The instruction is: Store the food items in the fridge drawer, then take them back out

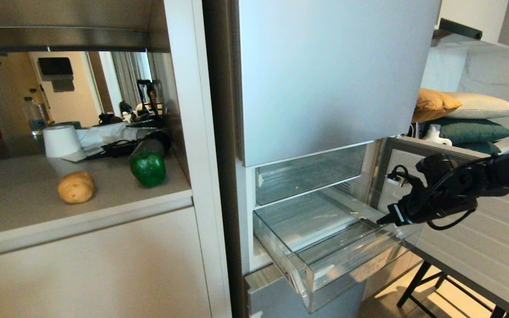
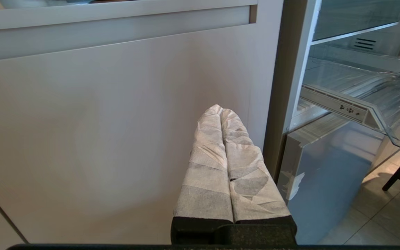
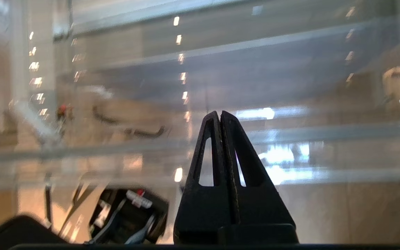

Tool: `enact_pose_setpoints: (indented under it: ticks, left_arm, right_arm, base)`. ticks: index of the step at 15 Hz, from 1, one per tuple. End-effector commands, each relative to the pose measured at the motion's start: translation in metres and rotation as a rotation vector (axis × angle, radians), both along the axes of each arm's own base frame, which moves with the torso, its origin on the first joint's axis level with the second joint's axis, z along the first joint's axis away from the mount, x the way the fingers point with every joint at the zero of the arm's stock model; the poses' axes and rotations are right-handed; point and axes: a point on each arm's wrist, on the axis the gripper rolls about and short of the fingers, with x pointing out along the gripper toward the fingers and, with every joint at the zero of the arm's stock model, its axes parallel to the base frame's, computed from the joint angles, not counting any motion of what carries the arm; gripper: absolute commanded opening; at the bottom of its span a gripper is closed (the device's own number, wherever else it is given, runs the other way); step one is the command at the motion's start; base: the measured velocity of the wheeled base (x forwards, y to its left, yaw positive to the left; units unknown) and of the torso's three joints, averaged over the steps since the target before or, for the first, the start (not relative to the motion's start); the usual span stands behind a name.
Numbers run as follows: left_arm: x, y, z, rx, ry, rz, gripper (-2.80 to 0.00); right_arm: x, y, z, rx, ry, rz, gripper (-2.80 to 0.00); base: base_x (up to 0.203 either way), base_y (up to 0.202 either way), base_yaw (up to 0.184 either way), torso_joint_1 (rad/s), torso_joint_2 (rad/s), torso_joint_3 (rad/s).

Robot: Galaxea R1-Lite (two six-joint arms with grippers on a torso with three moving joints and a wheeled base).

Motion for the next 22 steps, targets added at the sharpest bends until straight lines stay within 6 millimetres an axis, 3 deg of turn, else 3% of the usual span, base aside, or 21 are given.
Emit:
enact_pose_setpoints:
  ticks: [1,6,10,22]
  left_arm:
    - [0.001,0.0,-0.003,0.0,0.01,0.0,-2.8]
    - [0.001,0.0,-0.003,0.0,0.009,0.0,-2.8]
    - [0.001,0.0,-0.003,0.0,0.01,0.0,-2.8]
    - [0.001,0.0,-0.003,0.0,0.01,0.0,-2.8]
  right_arm:
    - [0.014,-0.001,-0.012,0.005,0.0,0.003,-2.8]
    - [0.045,-0.014,-0.042,-0.056,-0.004,-0.046,-2.8]
    - [0.046,-0.024,-0.048,-0.079,0.015,-0.076,-2.8]
    - [0.007,-0.025,-0.001,-0.077,-0.022,-0.077,-2.8]
  base:
    - [0.0,0.0,0.0,0.0,0.0,0.0]
    - [0.0,0.0,0.0,0.0,0.0,0.0]
    - [0.0,0.0,0.0,0.0,0.0,0.0]
    - [0.0,0.0,0.0,0.0,0.0,0.0]
